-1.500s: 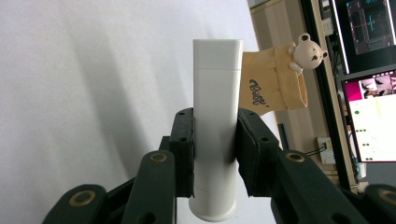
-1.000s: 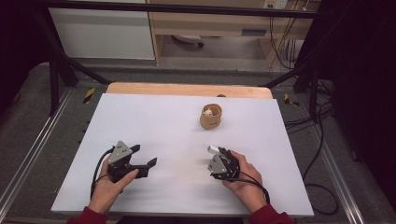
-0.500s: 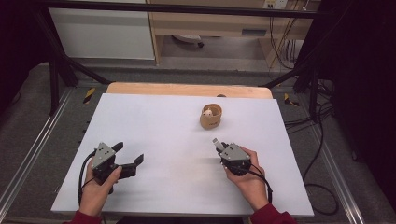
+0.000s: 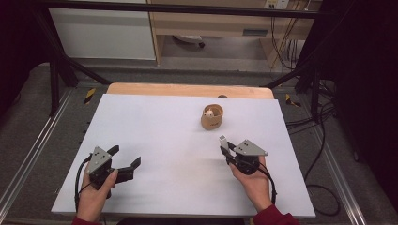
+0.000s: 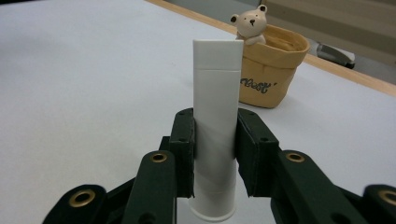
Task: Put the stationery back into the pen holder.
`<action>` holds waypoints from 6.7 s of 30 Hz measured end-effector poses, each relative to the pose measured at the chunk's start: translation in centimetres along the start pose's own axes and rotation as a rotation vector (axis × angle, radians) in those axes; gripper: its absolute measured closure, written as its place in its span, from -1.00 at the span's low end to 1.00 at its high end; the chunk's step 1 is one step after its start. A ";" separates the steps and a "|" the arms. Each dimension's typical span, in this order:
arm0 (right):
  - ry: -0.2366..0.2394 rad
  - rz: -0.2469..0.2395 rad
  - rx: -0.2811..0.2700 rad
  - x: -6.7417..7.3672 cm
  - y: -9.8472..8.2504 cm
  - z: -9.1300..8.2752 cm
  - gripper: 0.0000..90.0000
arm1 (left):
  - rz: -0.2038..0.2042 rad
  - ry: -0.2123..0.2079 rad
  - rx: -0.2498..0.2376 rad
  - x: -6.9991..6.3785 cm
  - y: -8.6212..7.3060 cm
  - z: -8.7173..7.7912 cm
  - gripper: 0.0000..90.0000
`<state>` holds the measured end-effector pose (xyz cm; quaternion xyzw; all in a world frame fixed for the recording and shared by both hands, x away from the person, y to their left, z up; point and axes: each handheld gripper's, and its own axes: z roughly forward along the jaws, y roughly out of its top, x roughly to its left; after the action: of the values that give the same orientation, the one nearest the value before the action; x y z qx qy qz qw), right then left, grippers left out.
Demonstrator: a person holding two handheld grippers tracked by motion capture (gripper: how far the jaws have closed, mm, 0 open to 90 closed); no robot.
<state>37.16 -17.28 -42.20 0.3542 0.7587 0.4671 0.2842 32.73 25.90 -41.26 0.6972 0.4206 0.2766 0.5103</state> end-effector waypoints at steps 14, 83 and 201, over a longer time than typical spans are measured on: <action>0.017 0.169 -0.031 -2.7 1.7 0.8 0.54 | -0.021 0.002 0.016 1.0 -0.4 0.3 -0.85; -0.027 0.210 -0.126 -7.8 10.4 10.3 0.54 | -0.046 -0.004 0.061 0.8 -0.9 0.9 -0.88; -0.070 0.178 -0.080 -5.9 3.3 -3.3 -0.91 | -0.051 -0.018 0.059 1.4 -0.9 0.1 -0.89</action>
<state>39.01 -22.66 -37.33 0.4246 0.6945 0.5078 0.2822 33.25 27.17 -42.21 0.7034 0.4416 0.2450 0.5002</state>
